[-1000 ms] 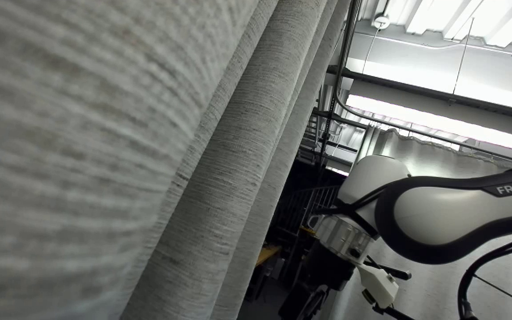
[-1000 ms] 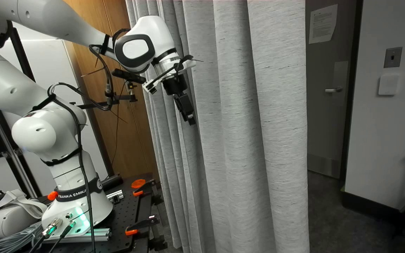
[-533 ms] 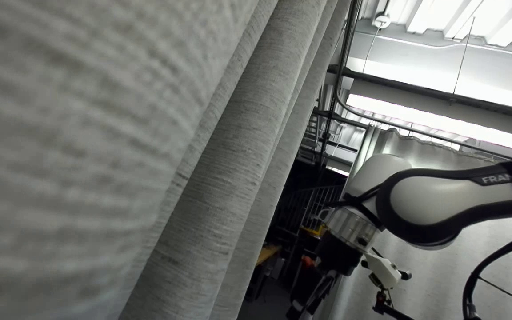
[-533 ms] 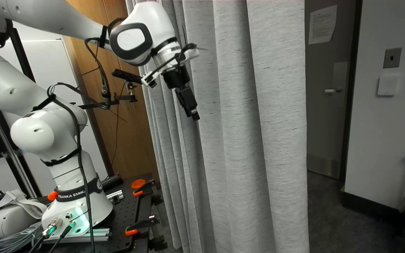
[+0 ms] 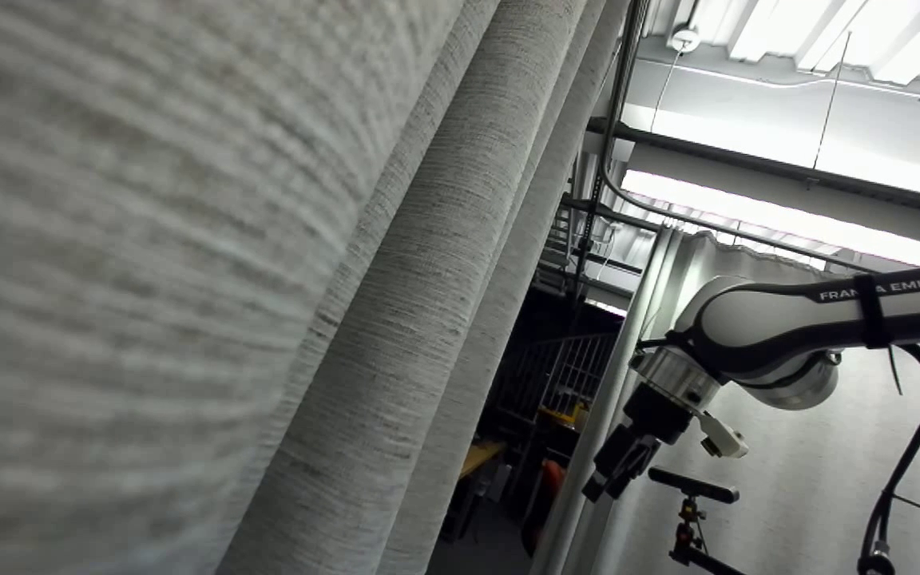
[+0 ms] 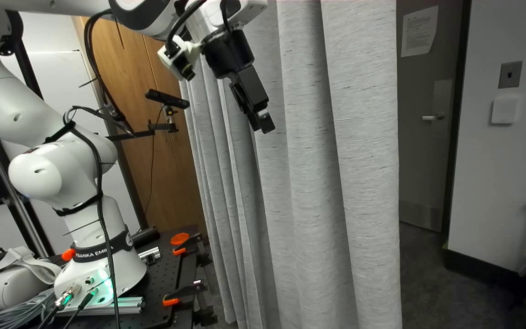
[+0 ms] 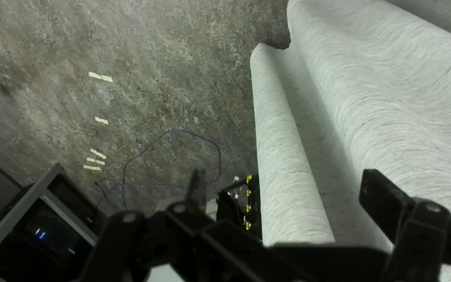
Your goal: Slide the curtain to the left
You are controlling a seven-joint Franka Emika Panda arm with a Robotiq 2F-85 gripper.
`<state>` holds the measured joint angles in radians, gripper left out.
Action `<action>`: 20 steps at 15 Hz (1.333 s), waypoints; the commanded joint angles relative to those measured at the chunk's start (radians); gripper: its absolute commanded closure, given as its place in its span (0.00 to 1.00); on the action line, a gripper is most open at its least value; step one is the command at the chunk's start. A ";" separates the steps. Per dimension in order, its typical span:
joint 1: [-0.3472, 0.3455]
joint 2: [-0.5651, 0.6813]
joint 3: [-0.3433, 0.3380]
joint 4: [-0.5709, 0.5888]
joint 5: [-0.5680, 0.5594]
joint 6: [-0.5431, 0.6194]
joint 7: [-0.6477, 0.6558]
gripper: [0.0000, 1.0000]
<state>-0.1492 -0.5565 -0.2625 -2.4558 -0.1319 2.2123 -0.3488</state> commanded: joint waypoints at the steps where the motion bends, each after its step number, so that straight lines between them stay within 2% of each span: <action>1: -0.001 0.005 0.007 0.002 0.001 -0.003 -0.001 0.00; 6: -0.001 0.013 0.011 0.003 0.001 -0.003 0.000 0.00; 9: 0.025 0.063 -0.002 0.017 0.035 0.009 -0.018 0.00; 14: 0.078 0.192 0.001 0.059 0.120 0.142 -0.027 0.00; 20: 0.120 0.315 0.015 0.177 0.191 0.303 -0.066 0.00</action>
<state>-0.0507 -0.3036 -0.2450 -2.3634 0.0035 2.4723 -0.3544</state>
